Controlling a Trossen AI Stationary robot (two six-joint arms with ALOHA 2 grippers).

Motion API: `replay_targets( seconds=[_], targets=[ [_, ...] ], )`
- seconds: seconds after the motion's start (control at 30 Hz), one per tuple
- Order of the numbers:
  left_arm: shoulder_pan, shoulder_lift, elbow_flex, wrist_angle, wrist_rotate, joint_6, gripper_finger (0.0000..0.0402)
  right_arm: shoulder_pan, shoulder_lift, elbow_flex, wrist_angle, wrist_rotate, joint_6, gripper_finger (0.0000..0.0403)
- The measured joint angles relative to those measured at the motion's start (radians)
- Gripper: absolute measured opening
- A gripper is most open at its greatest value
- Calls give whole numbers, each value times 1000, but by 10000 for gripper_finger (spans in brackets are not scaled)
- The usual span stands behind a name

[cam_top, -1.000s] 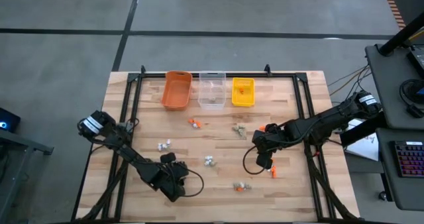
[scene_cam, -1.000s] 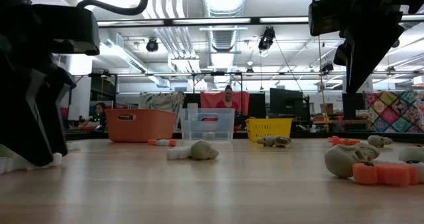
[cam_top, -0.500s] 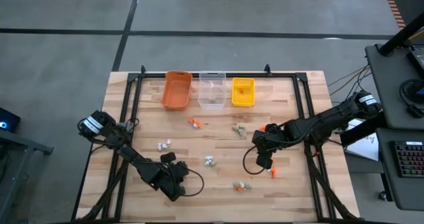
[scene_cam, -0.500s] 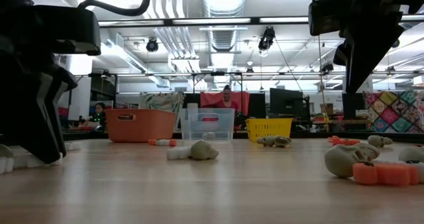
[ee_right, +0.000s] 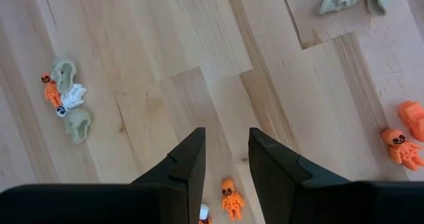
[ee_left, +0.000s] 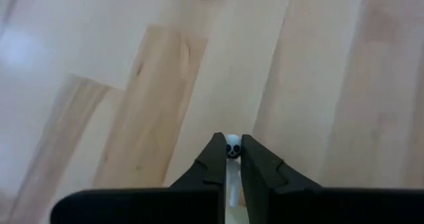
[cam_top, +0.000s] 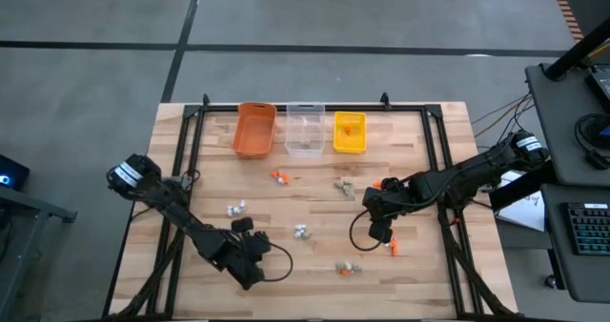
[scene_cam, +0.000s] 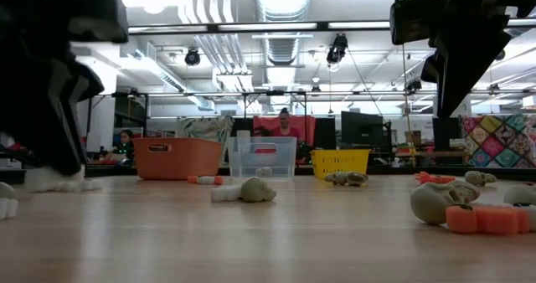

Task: Sort Halloween decoration
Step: Put the white skeleton toy into the orange bin

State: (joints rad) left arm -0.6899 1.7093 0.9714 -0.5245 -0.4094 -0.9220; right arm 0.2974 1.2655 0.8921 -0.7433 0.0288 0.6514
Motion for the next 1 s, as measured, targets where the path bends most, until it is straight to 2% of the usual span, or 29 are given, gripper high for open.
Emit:
replay_targets(
  seconds=[0.23,0.47,0.7,1.0],
  targets=[
    [56,-120,0,-21,-26,125,0,0,0,0,0,0,-1,102],
    [217,-274,0,-73,-29,364,0,0,0,0,1,0,-2,102],
    [505,-419,0,-94,-2,690,0,-1,0,-1,28,65,-25,102],
    [1007,-442,0,-95,197,1008,0,-3,0,-1,42,150,-24,102]
  ],
)
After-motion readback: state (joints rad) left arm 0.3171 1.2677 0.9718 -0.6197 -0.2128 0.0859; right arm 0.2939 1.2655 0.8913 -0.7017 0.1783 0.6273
